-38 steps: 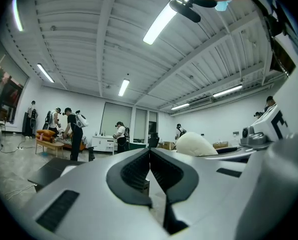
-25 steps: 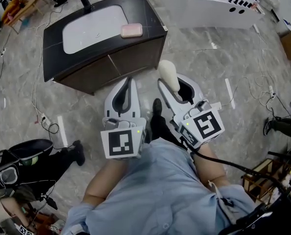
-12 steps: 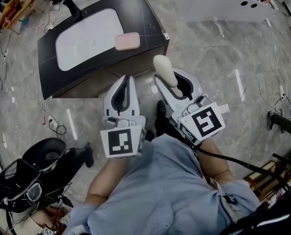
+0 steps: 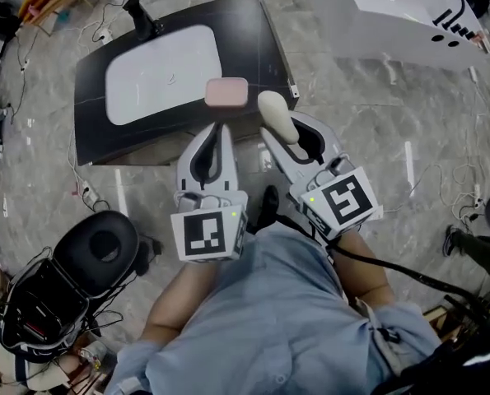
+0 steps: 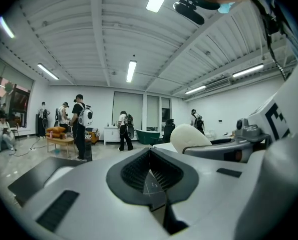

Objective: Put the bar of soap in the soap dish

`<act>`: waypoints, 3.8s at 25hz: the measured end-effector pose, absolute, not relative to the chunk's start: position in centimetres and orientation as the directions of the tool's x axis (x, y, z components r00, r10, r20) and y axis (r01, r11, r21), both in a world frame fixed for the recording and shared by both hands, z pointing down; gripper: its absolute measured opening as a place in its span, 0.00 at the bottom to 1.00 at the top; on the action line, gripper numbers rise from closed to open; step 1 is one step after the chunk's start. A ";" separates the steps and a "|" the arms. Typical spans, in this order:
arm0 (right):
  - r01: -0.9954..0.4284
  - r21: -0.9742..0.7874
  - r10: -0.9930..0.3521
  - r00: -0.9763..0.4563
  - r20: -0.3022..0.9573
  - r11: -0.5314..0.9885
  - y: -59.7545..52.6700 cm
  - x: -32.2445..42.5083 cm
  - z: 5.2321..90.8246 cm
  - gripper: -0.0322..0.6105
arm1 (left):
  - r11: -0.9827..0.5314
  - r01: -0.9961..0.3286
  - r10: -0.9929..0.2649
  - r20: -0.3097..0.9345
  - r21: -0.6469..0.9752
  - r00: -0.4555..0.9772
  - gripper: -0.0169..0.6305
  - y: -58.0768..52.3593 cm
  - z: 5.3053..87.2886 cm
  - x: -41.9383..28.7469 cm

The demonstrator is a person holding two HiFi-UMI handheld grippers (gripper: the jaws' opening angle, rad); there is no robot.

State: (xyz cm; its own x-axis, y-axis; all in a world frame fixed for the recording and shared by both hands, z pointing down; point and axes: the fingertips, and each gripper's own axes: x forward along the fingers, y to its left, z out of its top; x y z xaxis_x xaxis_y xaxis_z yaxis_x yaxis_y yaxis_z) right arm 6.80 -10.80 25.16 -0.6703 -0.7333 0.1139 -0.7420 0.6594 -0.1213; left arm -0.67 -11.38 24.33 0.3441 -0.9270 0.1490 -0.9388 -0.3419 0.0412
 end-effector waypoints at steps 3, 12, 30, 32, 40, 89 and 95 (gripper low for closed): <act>-0.716 -0.118 -0.707 -0.698 0.114 0.688 -12.0 6.3 25.2 0.23 | -0.307 -0.951 -0.940 0.144 0.038 0.310 0.04 -12.3 24.2 -1.3; -0.683 -0.112 -0.668 -0.729 0.148 0.721 -16.0 3.8 26.3 0.23 | -0.247 -0.967 -0.955 0.153 0.069 0.255 0.04 -16.3 25.5 -4.2; -0.687 -0.156 -0.622 -0.715 0.319 0.710 -23.4 -0.6 35.1 0.23 | -0.296 -0.935 -0.895 0.287 0.193 0.343 0.04 -25.4 33.9 -7.3; -0.687 -0.168 -0.611 -0.713 0.344 0.707 -24.2 -1.3 36.6 0.23 | -0.295 -0.931 -0.883 0.312 0.214 0.351 0.04 -26.2 35.1 -7.8; -0.687 -0.172 -0.572 -0.696 0.433 0.706 -25.9 -1.6 42.7 0.23 | -0.275 -0.927 -0.865 0.355 0.254 0.354 0.04 -28.5 38.2 -8.7; -0.525 -0.005 -0.410 -0.671 0.618 0.851 -22.2 -0.1 48.5 0.31 | -0.184 -0.956 -0.897 0.360 0.227 0.258 0.04 -28.5 38.8 -10.7; -0.616 -0.098 -0.496 -0.709 0.501 0.782 -22.4 0.9 43.9 0.28 | -0.202 -0.956 -0.907 0.327 0.212 0.265 0.04 -27.4 36.8 -10.1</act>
State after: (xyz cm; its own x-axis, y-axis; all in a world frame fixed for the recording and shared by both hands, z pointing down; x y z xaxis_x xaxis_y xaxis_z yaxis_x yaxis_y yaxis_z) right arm 0.91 -22.39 43.85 -0.7093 -0.4960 0.5008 -0.6157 0.7819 -0.0976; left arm -10.13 -27.44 36.81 0.2645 -0.9072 0.3271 -0.9561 -0.2024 0.2117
